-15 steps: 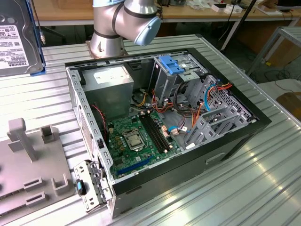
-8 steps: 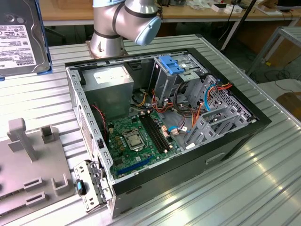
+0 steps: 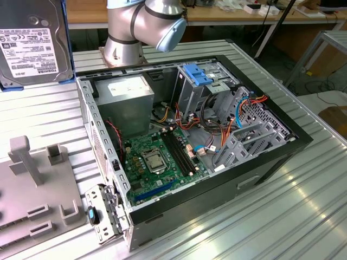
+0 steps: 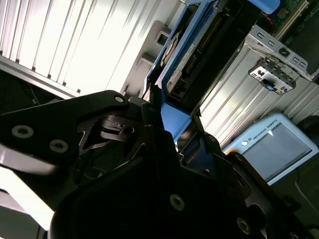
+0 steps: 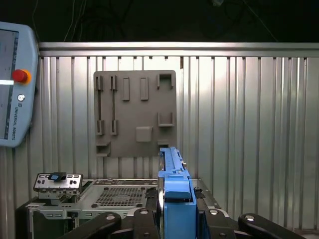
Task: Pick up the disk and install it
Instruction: 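Pick up the disk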
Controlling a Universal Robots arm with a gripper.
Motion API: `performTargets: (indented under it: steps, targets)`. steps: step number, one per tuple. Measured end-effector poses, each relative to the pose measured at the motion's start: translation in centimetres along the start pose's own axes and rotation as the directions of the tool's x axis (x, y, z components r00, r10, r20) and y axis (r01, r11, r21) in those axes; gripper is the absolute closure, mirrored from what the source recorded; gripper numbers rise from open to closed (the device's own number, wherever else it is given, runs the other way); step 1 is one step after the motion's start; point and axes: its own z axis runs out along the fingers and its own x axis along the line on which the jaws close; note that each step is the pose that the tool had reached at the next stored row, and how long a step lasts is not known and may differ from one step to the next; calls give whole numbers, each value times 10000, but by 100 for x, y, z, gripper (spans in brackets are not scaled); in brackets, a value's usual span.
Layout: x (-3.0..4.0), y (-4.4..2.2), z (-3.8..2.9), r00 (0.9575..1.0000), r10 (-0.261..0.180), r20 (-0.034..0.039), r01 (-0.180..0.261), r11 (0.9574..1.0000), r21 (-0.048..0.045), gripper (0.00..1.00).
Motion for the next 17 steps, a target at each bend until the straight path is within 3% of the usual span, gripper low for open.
performTargets:
  steps: [10, 17]
  targets:
    - [-1, -303, 13, 10000, 0, 0, 0, 10000, 0, 63]
    - [-2, -585, 29, 10000, 0, 0, 0, 10000, 0, 63]
